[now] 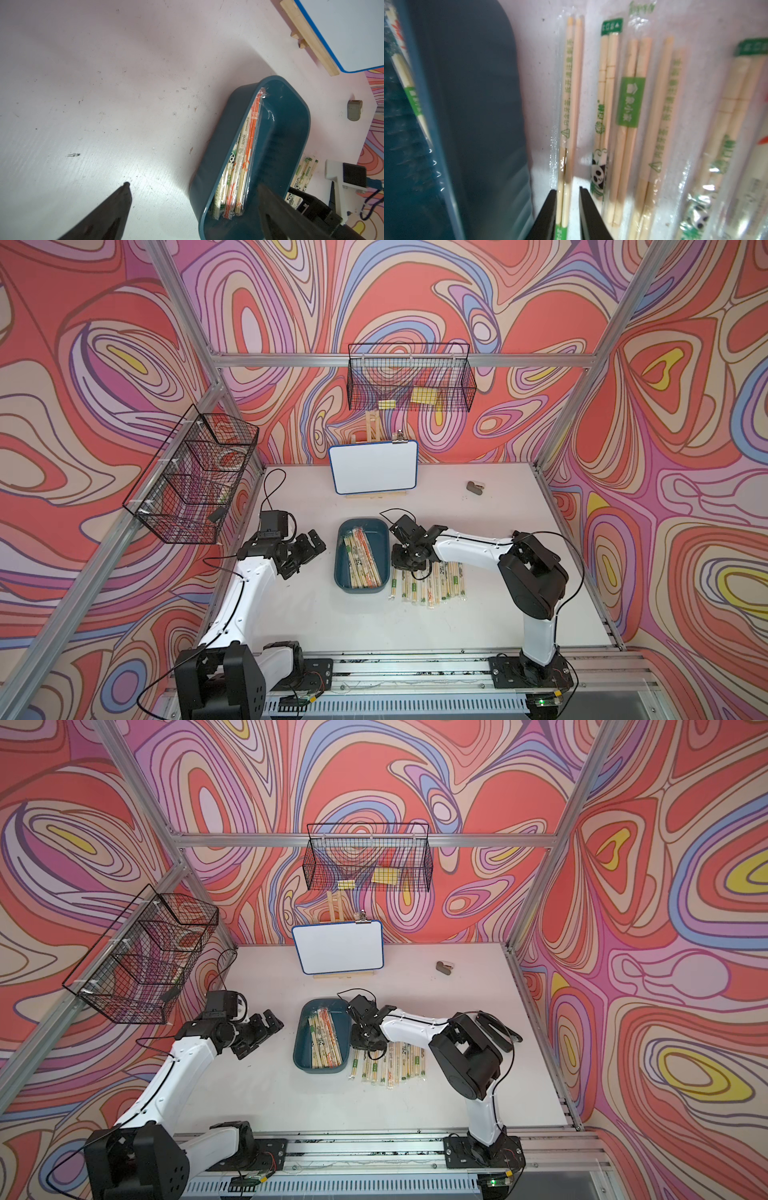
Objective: Take the paired disposable chopsticks out of the storage box
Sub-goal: Move the storage box to the center of the board, then pick up the paired disposable chopsticks from the storage box.
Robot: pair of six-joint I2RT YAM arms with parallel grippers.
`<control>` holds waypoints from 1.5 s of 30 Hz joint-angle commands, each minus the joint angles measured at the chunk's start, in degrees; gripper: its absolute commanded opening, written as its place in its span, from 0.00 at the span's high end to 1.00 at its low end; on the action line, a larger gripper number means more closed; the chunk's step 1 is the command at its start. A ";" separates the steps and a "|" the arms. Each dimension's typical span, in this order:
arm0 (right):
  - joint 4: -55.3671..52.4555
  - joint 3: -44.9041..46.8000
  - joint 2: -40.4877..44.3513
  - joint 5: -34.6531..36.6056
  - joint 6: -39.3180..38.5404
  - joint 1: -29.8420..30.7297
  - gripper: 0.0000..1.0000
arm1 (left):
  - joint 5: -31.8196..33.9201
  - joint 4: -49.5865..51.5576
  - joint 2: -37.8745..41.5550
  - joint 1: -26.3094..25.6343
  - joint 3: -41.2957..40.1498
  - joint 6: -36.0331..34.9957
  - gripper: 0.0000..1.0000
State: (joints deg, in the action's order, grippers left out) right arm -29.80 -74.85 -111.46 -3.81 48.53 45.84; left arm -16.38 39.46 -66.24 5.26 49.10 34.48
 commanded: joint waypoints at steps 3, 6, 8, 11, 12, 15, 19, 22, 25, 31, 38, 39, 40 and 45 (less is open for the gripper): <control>-1.70 -3.80 -1.52 0.84 -1.14 0.82 0.75 | -0.14 -0.18 1.23 0.37 -0.69 -0.40 0.00; -2.44 -6.46 -2.97 0.70 -1.63 1.23 0.75 | -0.23 -0.26 1.09 0.36 -0.74 -0.43 0.00; -2.93 -8.42 -4.01 0.52 -2.03 1.56 0.76 | -0.31 -0.29 1.11 0.37 -0.76 -0.42 0.00; -3.83 -11.73 -5.67 0.45 -2.47 2.38 0.76 | -0.18 -0.40 1.07 0.37 -0.85 -0.47 0.00; -4.16 -12.65 -6.13 0.39 -2.63 2.54 0.75 | -0.29 -0.35 1.07 0.37 -0.87 -0.43 0.00; -4.97 -14.82 -7.15 0.28 -2.97 3.08 0.75 | -0.27 -0.35 0.96 0.37 -0.87 -0.50 0.00; -5.63 -14.82 -6.47 1.61 -3.25 3.16 0.75 | -0.21 -0.35 0.85 0.37 -0.83 -0.49 0.00; -6.66 -15.05 -5.35 2.94 -3.85 3.18 0.75 | -0.13 -0.35 0.91 0.37 -0.73 -0.48 0.00; -7.45 -15.76 -4.11 3.89 -4.36 3.17 0.76 | 0.04 -0.27 0.77 0.37 -0.57 -0.48 0.00; -8.38 -19.67 -3.89 4.29 -6.16 3.85 0.75 | 0.21 0.00 0.80 0.37 -0.09 -0.57 0.00; -10.81 -28.14 -8.62 4.03 -8.94 5.48 0.75 | 0.39 0.41 0.84 0.37 0.37 -0.73 0.00; -11.44 -29.69 -9.62 4.06 -9.36 5.65 0.75 | 0.43 0.51 0.69 0.37 0.50 -0.69 0.00; -11.97 -30.96 -10.55 4.00 -9.67 5.80 0.75 | 0.39 0.61 0.65 0.37 0.70 -0.67 0.00; -12.15 -33.95 -13.17 4.24 -10.69 6.37 0.75 | 0.56 0.75 0.67 0.37 0.93 -0.85 0.00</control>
State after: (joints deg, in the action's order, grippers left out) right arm -39.70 -107.35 -122.13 -0.38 39.42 51.92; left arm -16.34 39.48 -66.02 5.26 48.88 34.46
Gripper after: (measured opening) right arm 0.250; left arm 0.998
